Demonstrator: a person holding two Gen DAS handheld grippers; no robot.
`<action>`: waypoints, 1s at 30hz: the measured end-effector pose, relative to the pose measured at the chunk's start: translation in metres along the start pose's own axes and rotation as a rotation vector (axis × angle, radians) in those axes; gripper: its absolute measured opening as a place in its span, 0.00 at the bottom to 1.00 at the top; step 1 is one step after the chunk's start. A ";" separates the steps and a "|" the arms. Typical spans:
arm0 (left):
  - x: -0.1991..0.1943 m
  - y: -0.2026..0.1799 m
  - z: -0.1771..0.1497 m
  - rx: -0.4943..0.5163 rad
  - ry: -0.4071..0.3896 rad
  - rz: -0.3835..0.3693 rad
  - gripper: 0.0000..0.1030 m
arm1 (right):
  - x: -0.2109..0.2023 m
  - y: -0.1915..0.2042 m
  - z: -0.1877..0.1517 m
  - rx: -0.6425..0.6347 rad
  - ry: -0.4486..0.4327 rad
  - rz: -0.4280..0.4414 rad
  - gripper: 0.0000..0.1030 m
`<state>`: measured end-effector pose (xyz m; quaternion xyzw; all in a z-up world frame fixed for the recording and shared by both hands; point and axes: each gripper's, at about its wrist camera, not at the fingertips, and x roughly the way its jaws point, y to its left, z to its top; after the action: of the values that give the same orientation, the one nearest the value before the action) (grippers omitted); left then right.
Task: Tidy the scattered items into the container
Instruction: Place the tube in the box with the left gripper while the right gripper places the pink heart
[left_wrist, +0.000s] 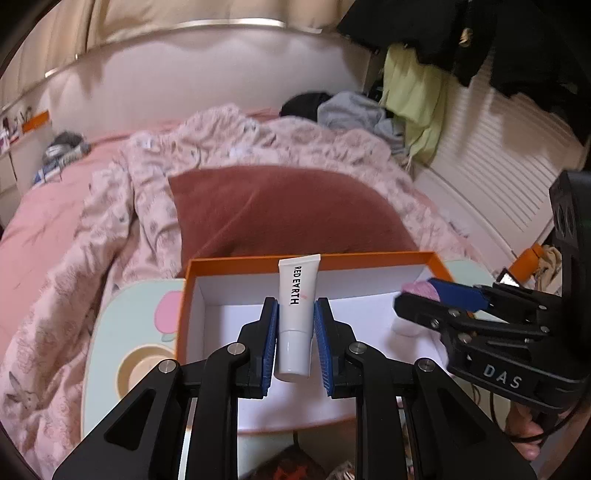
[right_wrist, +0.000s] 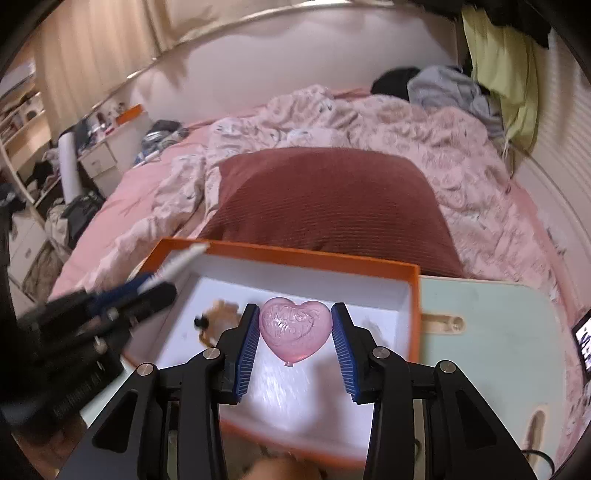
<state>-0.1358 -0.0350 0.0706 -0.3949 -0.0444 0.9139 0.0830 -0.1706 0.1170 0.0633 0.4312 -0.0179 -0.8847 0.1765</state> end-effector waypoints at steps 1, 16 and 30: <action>0.003 0.003 0.000 -0.010 0.002 0.017 0.21 | 0.003 -0.001 0.002 0.015 0.003 -0.010 0.39; -0.080 0.009 -0.071 -0.008 -0.053 -0.029 0.41 | -0.087 -0.007 -0.075 -0.068 -0.082 0.031 0.60; -0.076 -0.018 -0.167 -0.029 0.078 0.062 0.50 | -0.084 -0.023 -0.180 -0.169 0.072 -0.149 0.61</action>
<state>0.0391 -0.0286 0.0134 -0.4326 -0.0422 0.8992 0.0503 0.0089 0.1881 0.0094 0.4465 0.0954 -0.8775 0.1465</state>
